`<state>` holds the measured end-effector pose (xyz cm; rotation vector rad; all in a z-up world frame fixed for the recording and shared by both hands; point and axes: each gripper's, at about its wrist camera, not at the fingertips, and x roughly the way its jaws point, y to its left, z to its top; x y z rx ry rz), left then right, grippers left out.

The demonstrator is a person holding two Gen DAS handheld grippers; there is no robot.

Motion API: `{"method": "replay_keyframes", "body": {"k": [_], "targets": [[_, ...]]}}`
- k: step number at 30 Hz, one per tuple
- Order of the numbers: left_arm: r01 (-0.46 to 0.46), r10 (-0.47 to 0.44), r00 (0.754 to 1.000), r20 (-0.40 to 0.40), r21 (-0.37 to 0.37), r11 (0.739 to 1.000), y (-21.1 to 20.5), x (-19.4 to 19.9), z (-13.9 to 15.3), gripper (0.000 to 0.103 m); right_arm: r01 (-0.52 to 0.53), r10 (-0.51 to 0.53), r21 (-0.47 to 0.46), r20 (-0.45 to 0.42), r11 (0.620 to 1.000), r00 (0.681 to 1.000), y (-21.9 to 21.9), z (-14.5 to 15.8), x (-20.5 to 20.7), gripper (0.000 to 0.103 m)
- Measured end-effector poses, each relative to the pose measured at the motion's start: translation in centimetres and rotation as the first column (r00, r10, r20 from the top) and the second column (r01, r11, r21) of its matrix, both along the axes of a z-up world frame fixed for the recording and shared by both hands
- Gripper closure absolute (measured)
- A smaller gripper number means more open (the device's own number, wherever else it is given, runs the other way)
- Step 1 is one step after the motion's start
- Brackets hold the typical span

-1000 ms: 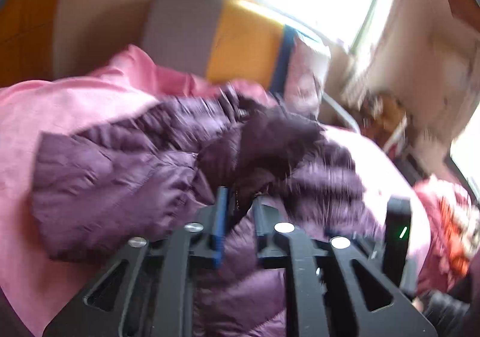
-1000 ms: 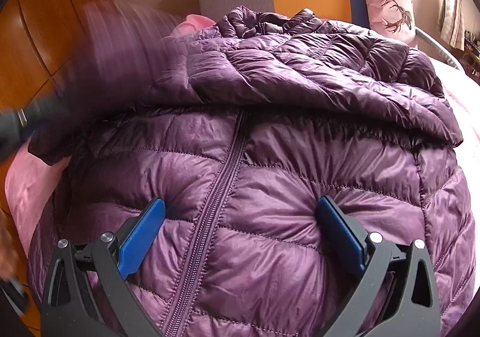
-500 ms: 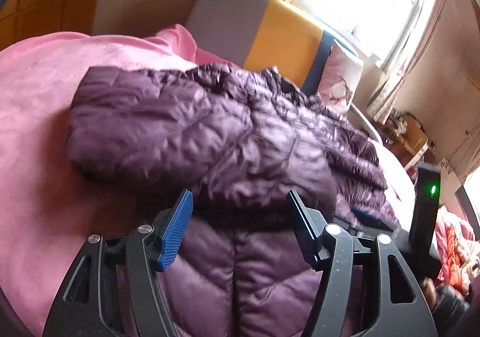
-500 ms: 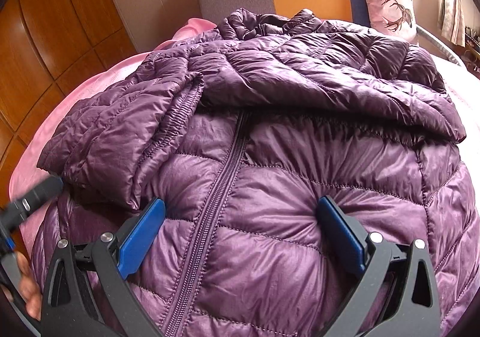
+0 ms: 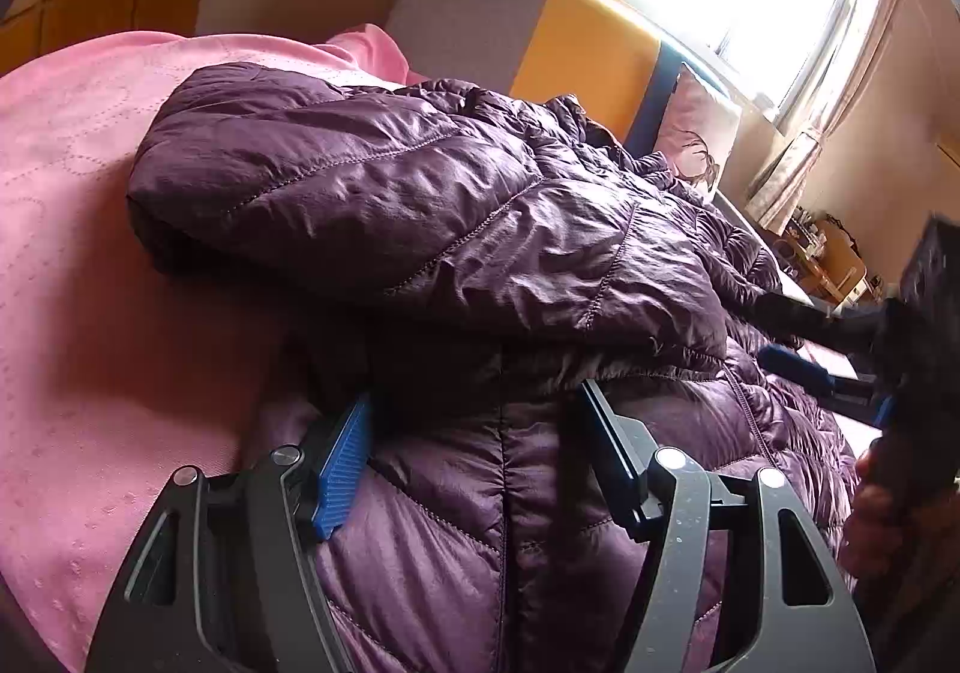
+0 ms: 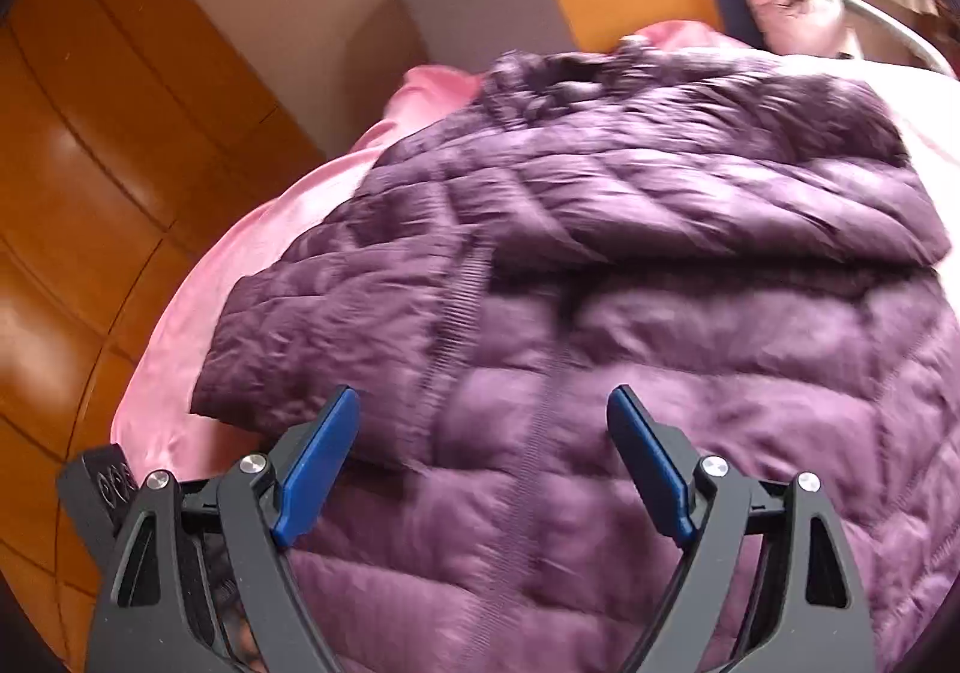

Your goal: Fold large clothes

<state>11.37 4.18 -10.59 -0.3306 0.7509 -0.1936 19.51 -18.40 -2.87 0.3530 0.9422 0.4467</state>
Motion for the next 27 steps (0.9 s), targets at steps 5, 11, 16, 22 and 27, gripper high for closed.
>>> {"method": "replay_keyframes", "body": {"k": [5, 11, 16, 22, 27], "targets": [[0.005, -0.005, 1.000, 0.004, -0.018, 1.000, 0.1, -0.2, 0.0, 0.036, -0.116, 0.111, -0.170, -0.038, 0.979, 0.993, 5.3, -0.9, 2.0, 0.061], [0.000, 0.000, 1.000, -0.006, -0.018, 1.000, 0.5, -0.4, 0.7, 0.036, -0.106, 0.134, -0.212, 0.126, 0.972, 0.983, 6.4, 5.0, 1.4, 0.092], [-0.135, 0.135, 0.991, 0.001, -0.053, 0.989, 2.9, -0.9, 3.4, 0.030, -0.079, 0.103, -0.113, 0.226, 0.991, 0.969, 5.4, 11.2, 2.7, 0.094], [-0.267, 0.267, 0.963, -0.045, 0.003, 0.964, 4.9, 1.4, 4.3, 0.027, -0.058, 0.076, -0.059, 0.367, 0.997, 0.927, 4.7, 18.2, 3.3, 0.095], [-0.320, 0.319, 0.941, -0.114, 0.016, 0.947, 5.8, 4.5, 4.2, 0.026, 0.030, -0.003, -0.053, 0.451, 0.998, 0.893, 2.5, 20.9, 3.6, 0.095]]}}
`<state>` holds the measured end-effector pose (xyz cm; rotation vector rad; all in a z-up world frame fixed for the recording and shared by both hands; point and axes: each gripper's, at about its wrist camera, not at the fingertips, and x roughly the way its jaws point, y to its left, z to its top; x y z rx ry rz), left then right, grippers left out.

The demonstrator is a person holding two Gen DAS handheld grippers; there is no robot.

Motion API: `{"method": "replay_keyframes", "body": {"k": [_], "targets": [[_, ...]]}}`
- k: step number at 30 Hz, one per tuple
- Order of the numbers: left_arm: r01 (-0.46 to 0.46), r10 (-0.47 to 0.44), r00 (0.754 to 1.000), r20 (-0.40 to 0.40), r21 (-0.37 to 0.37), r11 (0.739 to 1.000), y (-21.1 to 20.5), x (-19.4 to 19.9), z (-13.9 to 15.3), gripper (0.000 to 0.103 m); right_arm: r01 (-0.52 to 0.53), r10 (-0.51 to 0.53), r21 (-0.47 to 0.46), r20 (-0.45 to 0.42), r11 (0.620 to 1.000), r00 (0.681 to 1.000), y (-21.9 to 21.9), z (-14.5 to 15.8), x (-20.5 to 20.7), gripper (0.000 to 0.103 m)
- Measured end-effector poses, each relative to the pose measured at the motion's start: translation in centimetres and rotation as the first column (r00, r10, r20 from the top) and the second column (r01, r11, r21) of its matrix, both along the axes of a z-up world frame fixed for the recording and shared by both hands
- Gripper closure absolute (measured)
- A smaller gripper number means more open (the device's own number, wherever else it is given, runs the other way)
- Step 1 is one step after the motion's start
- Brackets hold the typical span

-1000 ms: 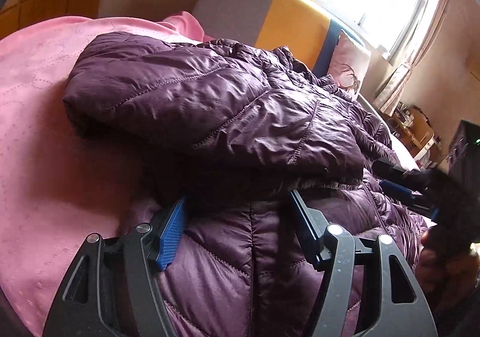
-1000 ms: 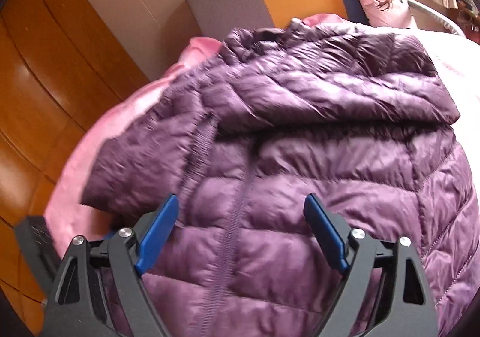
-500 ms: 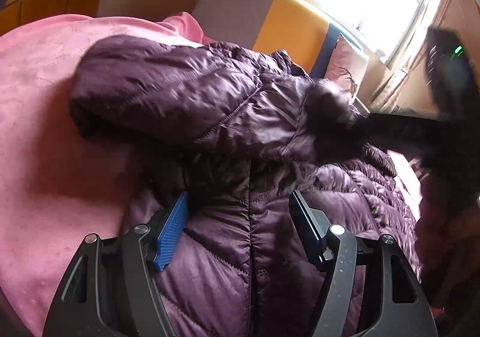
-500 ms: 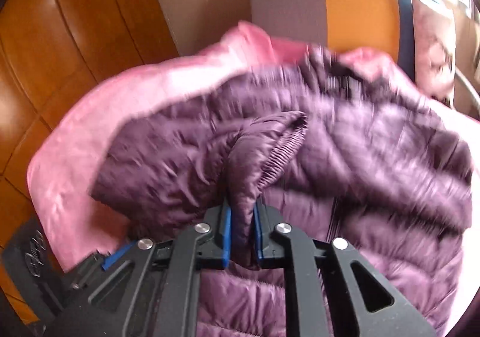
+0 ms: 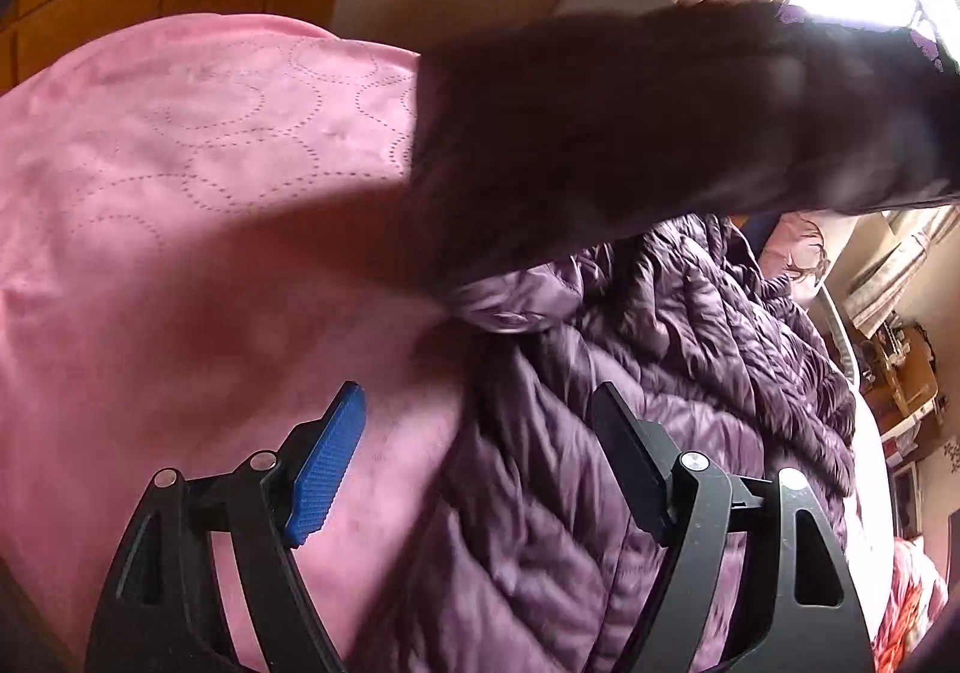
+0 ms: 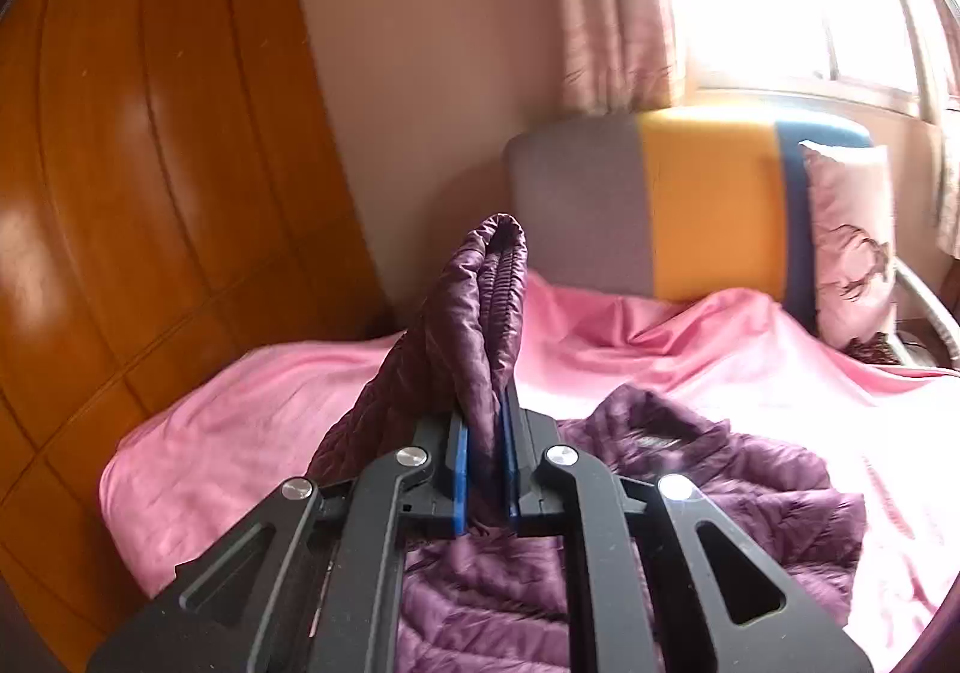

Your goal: Fold large clothes

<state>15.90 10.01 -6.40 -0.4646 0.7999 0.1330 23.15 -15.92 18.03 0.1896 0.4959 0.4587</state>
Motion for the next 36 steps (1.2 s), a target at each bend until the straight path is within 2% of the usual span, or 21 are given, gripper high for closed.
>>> {"method": "replay_keyframes", "body": {"k": [5, 9, 12, 14, 17, 20, 22, 25, 27, 28, 30, 31, 33, 35, 36], "targets": [[-0.005, 0.006, 0.999, -0.037, 0.019, 1.000, -0.7, 3.3, -0.5, 0.026, 0.100, -0.099, 0.027, -0.044, 0.995, 0.994, -4.2, -1.1, 1.3, 0.095], [0.006, -0.001, 0.998, -0.061, 0.077, 0.997, -2.0, 6.3, -1.0, 0.026, 0.208, -0.205, 0.027, -0.097, 0.978, 0.974, -8.5, -3.7, 1.9, 0.095], [-0.026, 0.043, 0.992, -0.122, 0.135, 0.991, -2.1, 8.1, -2.0, 0.026, 0.302, -0.297, -0.001, -0.182, 0.953, 0.937, -12.1, -7.4, 2.8, 0.095], [-0.040, 0.055, 0.988, -0.147, 0.108, 0.993, -1.6, 8.8, -2.7, 0.026, 0.342, -0.339, -0.036, -0.252, 0.939, 0.906, -13.7, -10.7, 3.4, 0.095], [-0.029, 0.049, 0.988, -0.145, 0.133, 0.991, -2.0, 9.1, -3.1, 0.026, 0.391, -0.401, -0.103, -0.351, 0.914, 0.846, -15.5, -15.8, 4.2, 0.095], [-0.021, 0.044, 0.988, -0.149, 0.154, 0.988, -2.4, 9.2, -3.1, 0.025, 0.425, -0.432, -0.122, -0.445, 0.897, 0.784, -16.8, -20.0, 4.6, 0.095], [-0.002, 0.027, 0.988, -0.150, 0.159, 0.987, -2.7, 9.1, -3.0, 0.025, 0.428, -0.445, -0.145, -0.455, 0.892, 0.772, -17.2, -21.4, 4.3, 0.095], [0.033, -0.004, 0.987, -0.162, 0.173, 0.984, -2.5, 8.9, -2.8, 0.025, 0.428, -0.440, -0.135, -0.453, 0.894, 0.775, -17.5, -21.7, 4.3, 0.094], [0.044, -0.017, 0.987, -0.163, 0.159, 0.986, -2.0, 8.3, -2.5, 0.025, 0.432, -0.434, -0.116, -0.458, 0.894, 0.776, -18.3, -22.0, 4.3, 0.090], [0.053, -0.028, 0.987, -0.160, 0.155, 0.987, -1.8, 7.8, -2.1, 0.025, 0.432, -0.433, -0.113, -0.456, 0.895, 0.777, -18.5, -21.8, 4.1, 0.084], [0.068, -0.048, 0.991, -0.128, 0.160, 0.985, -1.3, 6.4, -0.8, 0.025, 0.443, -0.445, -0.111, -0.429, 0.890, 0.786, -19.2, -20.8, 3.5, 0.065], [0.073, -0.056, 0.993, -0.105, 0.166, 0.983, -1.0, 5.8, -0.3, 0.025, 0.447, -0.447, -0.102, -0.409, 0.889, 0.796, -19.2, -20.6, 2.9, 0.050], [0.081, -0.074, 0.996, -0.050, 0.171, 0.982, -0.4, 4.7, 1.1, 0.025, 0.454, -0.457, -0.094, -0.338, 0.886, 0.822, -18.9, -18.6, 1.4, 0.040], [0.092, -0.093, 0.996, -0.003, 0.166, 0.982, -0.2, 4.4, 2.4, 0.025, 0.412, -0.418, -0.082, -0.290, 0.907, 0.861, -17.6, -17.1, 1.1, 0.024], [0.104, -0.110, 0.994, 0.024, 0.163, 0.981, -0.3, 4.4, 3.1, 0.025, 0.387, -0.394, -0.081, -0.270, 0.918, 0.878, -16.8, -16.6, 1.0, 0.022]]}}
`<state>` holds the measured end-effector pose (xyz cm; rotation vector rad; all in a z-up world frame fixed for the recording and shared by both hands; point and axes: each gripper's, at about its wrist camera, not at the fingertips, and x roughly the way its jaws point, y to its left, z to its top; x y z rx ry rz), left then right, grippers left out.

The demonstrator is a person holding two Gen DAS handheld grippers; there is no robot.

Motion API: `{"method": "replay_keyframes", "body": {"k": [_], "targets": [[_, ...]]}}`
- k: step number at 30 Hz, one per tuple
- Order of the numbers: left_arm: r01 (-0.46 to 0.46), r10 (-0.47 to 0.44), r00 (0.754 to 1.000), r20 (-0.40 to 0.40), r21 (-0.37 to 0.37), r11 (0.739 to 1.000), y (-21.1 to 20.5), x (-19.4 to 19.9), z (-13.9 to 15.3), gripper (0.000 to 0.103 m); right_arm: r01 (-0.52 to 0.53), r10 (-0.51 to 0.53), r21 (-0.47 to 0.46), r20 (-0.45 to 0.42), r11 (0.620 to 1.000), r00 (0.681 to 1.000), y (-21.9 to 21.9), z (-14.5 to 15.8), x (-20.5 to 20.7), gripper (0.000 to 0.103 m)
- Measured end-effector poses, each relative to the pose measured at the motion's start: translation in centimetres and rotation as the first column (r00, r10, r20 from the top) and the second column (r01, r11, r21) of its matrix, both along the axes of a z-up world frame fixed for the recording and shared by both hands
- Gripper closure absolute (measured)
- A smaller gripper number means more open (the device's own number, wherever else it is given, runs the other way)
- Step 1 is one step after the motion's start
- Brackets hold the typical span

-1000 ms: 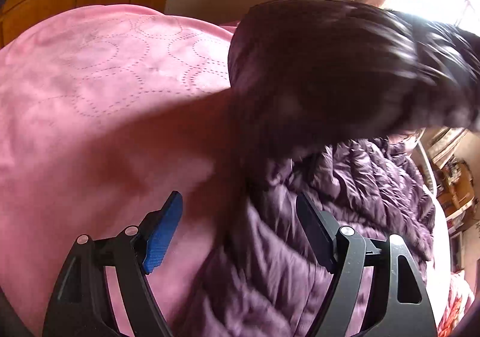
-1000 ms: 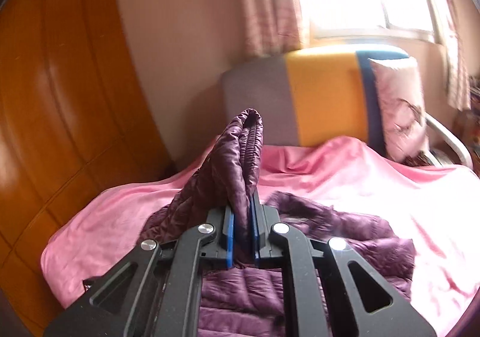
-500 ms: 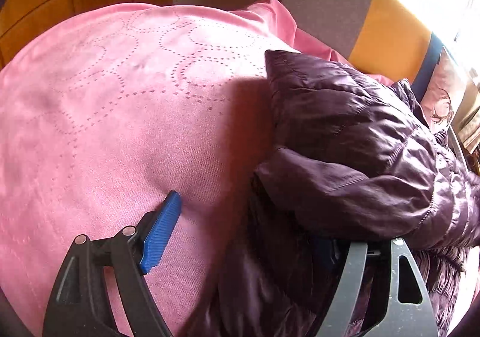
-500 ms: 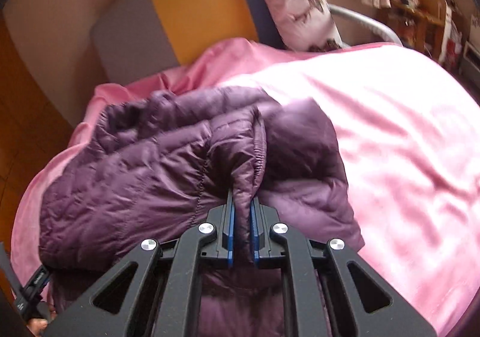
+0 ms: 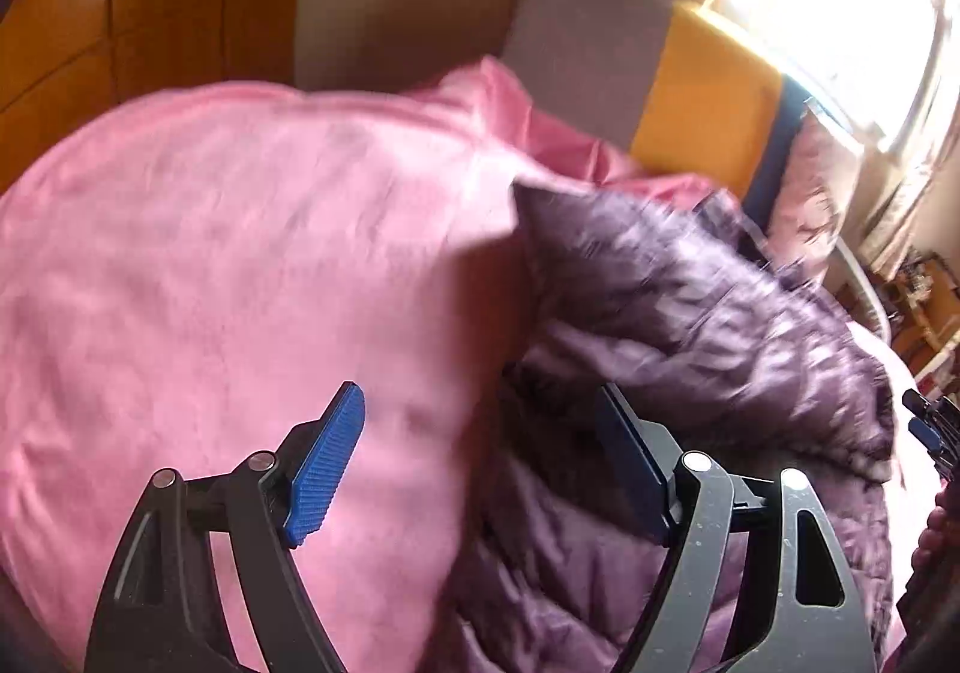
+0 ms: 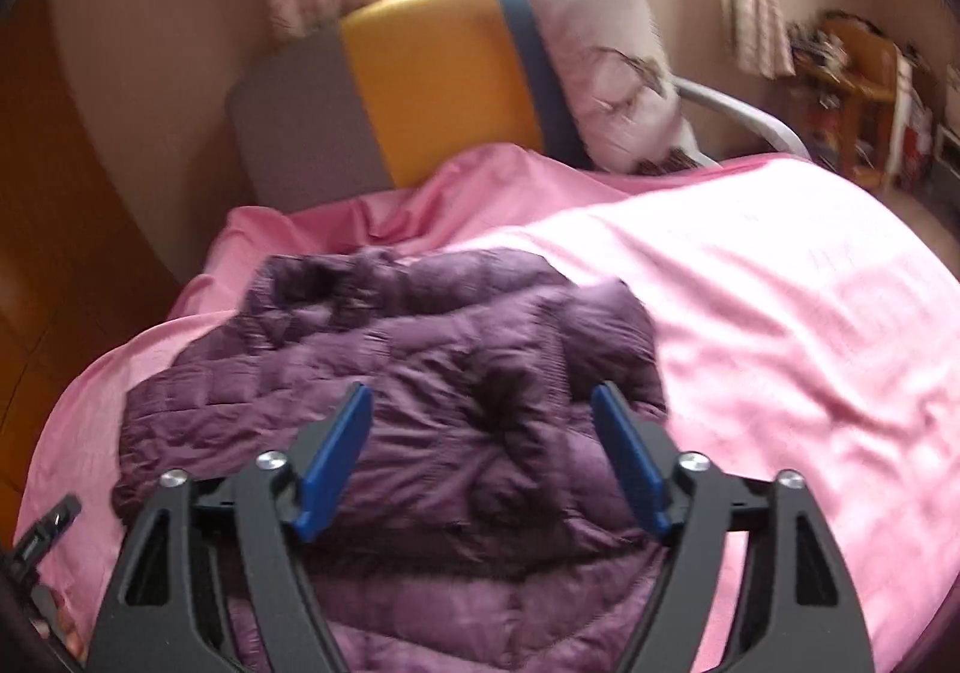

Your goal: Fold large clothes

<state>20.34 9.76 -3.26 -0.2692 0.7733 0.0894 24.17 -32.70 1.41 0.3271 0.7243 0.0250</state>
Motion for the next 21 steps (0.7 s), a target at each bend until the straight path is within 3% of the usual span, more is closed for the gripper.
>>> {"method": "replay_keyframes", "body": {"k": [2, 7, 12, 16, 21], "targets": [[0.032, -0.032, 0.999, 0.033, -0.015, 0.999, -0.5, 0.7, 1.0, 0.025, -0.049, 0.049, -0.026, 0.020, 0.998, 0.999, 1.8, 0.7, 0.2, 0.014], [0.125, -0.120, 0.990, 0.078, -0.053, 0.991, -3.4, 4.2, 2.5, 0.025, -0.116, 0.112, -0.112, -0.035, 0.987, 0.993, 5.5, -0.7, 3.7, 0.014], [0.198, -0.194, 0.977, 0.093, -0.042, 0.979, -6.6, 8.3, 2.4, 0.025, -0.098, 0.082, -0.156, -0.107, 0.983, 0.991, 5.7, -3.5, 6.4, 0.013], [0.215, -0.214, 0.976, 0.030, -0.043, 0.976, -7.9, 11.4, 0.2, 0.025, -0.074, 0.045, -0.171, -0.165, 0.983, 0.985, 4.8, -6.6, 7.1, 0.013], [0.237, -0.239, 0.968, -0.073, -0.030, 0.971, -8.1, 13.3, -4.2, 0.025, -0.084, 0.050, -0.190, -0.175, 0.978, 0.983, 4.6, -9.3, 7.2, 0.012]]}}
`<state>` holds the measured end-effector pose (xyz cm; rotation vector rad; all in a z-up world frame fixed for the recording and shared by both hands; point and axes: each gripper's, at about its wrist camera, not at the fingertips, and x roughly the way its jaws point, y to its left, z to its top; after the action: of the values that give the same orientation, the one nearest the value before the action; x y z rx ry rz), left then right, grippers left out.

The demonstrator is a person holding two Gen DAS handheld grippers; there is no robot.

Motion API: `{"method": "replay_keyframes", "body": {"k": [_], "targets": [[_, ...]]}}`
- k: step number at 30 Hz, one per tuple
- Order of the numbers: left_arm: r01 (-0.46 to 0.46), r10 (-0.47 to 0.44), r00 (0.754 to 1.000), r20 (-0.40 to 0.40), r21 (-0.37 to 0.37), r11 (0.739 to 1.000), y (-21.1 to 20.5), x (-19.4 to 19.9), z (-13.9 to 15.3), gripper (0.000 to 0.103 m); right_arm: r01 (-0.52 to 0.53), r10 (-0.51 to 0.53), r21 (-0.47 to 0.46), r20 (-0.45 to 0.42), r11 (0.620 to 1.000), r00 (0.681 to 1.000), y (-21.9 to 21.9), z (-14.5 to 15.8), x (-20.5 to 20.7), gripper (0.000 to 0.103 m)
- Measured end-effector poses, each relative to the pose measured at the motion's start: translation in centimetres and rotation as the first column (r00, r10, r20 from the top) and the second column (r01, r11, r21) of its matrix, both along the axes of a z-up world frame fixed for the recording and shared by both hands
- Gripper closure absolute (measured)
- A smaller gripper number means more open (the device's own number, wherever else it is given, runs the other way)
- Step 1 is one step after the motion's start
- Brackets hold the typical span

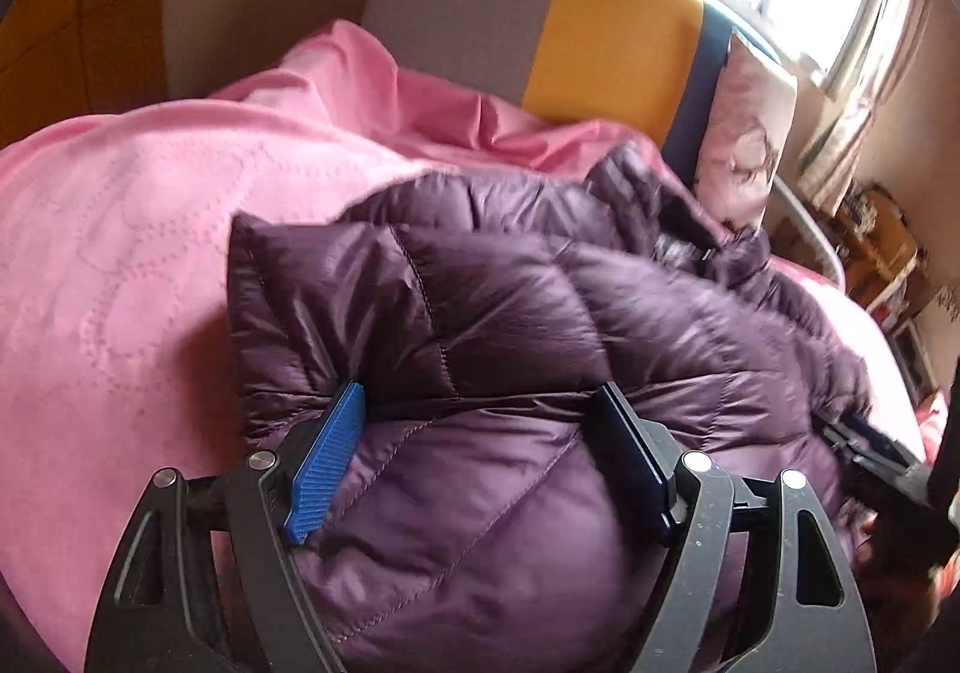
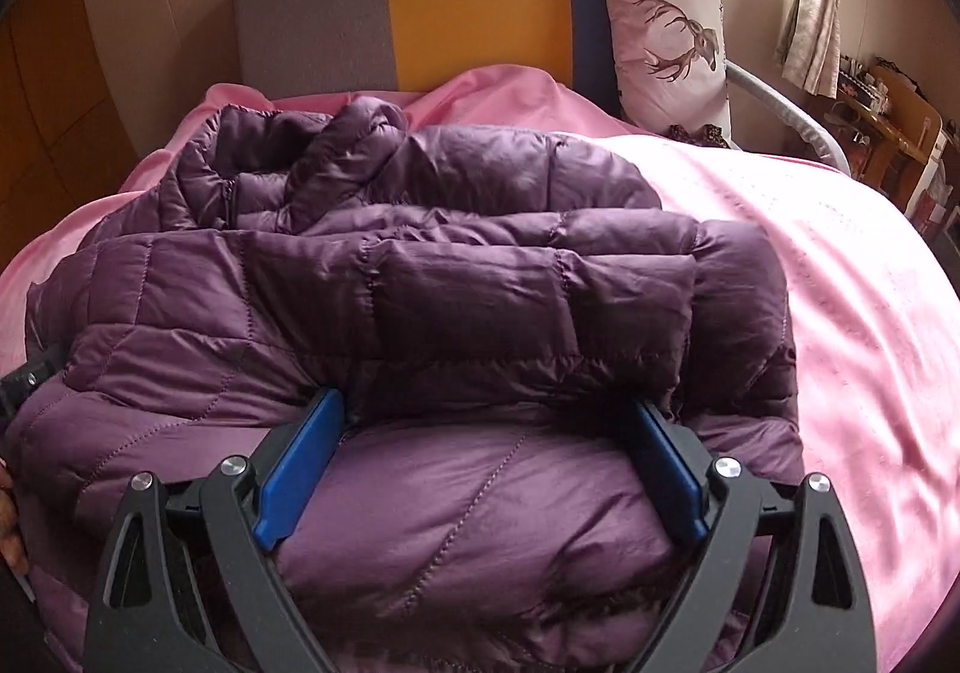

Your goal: Fold large clothes

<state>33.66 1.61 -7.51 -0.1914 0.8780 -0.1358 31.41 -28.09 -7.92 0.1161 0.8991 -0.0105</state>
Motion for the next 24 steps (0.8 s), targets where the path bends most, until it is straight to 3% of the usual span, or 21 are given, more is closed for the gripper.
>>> {"method": "replay_keyframes", "body": {"k": [2, 8, 11, 14, 16, 19, 24], "targets": [[0.020, -0.020, 1.000, 0.006, 0.050, 0.999, -0.6, 0.0, -1.2, 0.025, 0.004, -0.004, -0.017, -0.002, 1.000, 1.000, 0.2, -0.6, 0.1, 0.012], [0.005, -0.007, 1.000, 0.013, 0.104, 0.995, -1.4, 0.4, -2.2, 0.025, 0.005, -0.005, -0.051, -0.012, 0.999, 1.000, 0.6, -1.3, 0.6, 0.011], [0.005, -0.006, 1.000, 0.006, 0.094, 0.996, -1.1, 0.4, -2.0, 0.025, 0.002, -0.002, -0.046, -0.010, 0.999, 1.000, 0.5, -1.1, 0.5, 0.010], [-0.032, 0.030, 0.999, 0.020, 0.119, 0.992, -1.0, -0.7, -0.1, 0.025, -0.012, 0.012, -0.019, -0.009, 1.000, 1.000, 0.0, 0.1, 0.1, 0.009], [-0.063, 0.051, 0.994, 0.096, 0.133, 0.989, -0.9, -2.0, 1.8, 0.025, 0.005, -0.004, -0.050, 0.017, 0.999, 1.000, 0.0, 1.6, -0.6, 0.009], [-0.066, 0.044, 0.985, 0.167, 0.127, 0.990, -1.0, -2.8, 4.1, 0.025, -0.014, 0.016, -0.022, 0.107, 1.000, 0.994, 1.0, 4.5, -1.5, 0.005], [0.011, -0.031, 0.989, 0.147, 0.132, 0.991, -3.9, -0.9, 4.5, 0.024, -0.076, 0.086, -0.102, 0.100, 0.992, 0.991, 4.8, 4.8, 1.1, 0.005]]}}
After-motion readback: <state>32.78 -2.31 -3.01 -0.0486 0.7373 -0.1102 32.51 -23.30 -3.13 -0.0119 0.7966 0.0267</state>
